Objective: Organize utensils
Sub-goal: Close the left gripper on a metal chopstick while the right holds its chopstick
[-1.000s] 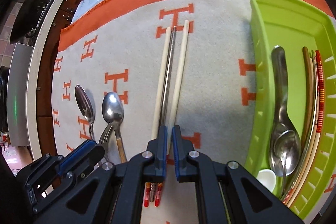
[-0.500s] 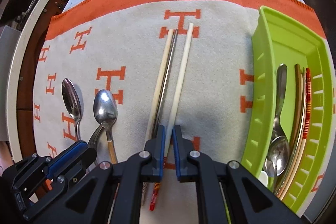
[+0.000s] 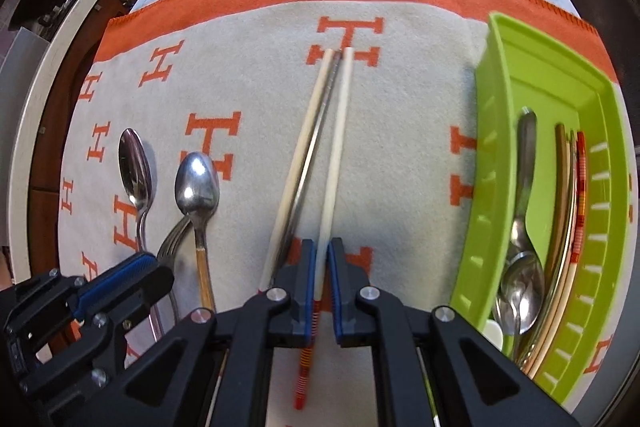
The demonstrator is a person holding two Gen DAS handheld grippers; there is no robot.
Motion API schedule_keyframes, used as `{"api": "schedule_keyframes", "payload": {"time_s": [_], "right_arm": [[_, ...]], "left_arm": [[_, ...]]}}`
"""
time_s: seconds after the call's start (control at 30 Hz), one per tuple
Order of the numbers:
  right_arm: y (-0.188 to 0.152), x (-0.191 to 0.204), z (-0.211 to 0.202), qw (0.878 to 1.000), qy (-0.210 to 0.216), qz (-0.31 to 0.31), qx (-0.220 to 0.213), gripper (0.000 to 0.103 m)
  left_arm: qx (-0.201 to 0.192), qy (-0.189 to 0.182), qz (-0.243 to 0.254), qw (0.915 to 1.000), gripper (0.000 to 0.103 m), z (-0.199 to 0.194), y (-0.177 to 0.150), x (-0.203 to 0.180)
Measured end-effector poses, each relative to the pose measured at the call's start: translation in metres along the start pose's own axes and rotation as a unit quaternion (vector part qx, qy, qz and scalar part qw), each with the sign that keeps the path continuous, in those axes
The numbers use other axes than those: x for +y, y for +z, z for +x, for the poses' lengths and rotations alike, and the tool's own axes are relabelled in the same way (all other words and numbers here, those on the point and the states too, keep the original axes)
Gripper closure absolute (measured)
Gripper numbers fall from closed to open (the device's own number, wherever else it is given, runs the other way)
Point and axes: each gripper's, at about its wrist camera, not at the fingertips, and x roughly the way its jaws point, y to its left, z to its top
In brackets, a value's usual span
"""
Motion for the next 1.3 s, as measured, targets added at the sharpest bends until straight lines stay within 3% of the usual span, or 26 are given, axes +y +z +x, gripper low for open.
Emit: {"api": "schedule_keyframes", "payload": {"time_s": [0.6,0.83,1.3], "right_arm": [[-0.029,-0.052,-0.041,0.989,0.122,0.061,-0.046,0.098],[-0.028,-0.058,-0.043,0.986,0.144,0.068,-0.045,0.098],[-0.031,-0.059,-0.045,0.984,0.159,0.068,-0.047,0.098]], "left_arm": [[0.032,-0.043,-0.006,0.9986,0.099,0.037,0.037,-0.017],[0.043,-0.043,-0.002,0.9981,0.099,0.047,0.041,-0.021],[0.049,0.002,0.013,0.9987,0.099,0.057,0.044,-0.029]]}}
